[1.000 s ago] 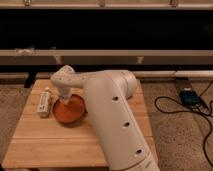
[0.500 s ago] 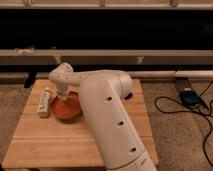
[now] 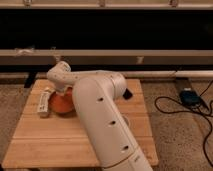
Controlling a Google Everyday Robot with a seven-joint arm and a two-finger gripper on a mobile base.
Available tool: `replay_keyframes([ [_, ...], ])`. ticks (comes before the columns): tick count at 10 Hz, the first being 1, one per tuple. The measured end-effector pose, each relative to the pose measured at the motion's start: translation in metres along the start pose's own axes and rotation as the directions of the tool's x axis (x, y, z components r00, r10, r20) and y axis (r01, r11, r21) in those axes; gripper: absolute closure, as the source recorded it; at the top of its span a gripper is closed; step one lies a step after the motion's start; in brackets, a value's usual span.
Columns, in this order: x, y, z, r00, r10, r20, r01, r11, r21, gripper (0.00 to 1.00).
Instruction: Push the ceramic bowl across the table
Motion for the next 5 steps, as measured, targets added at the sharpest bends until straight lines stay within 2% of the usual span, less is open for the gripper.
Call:
replay_keyframes([
  [2, -0.006, -0.009, -0.005, 1.0, 0.006, 0.015, -0.006, 1.0, 0.021, 1.0],
  [4, -0.006, -0.014, -0.013, 1.0, 0.004, 0.028, -0.005, 1.0, 0.026, 1.0],
  [5, -0.004, -0.014, -0.024, 0.999, 0.0, 0.039, -0.001, 1.0, 0.026, 0.98],
])
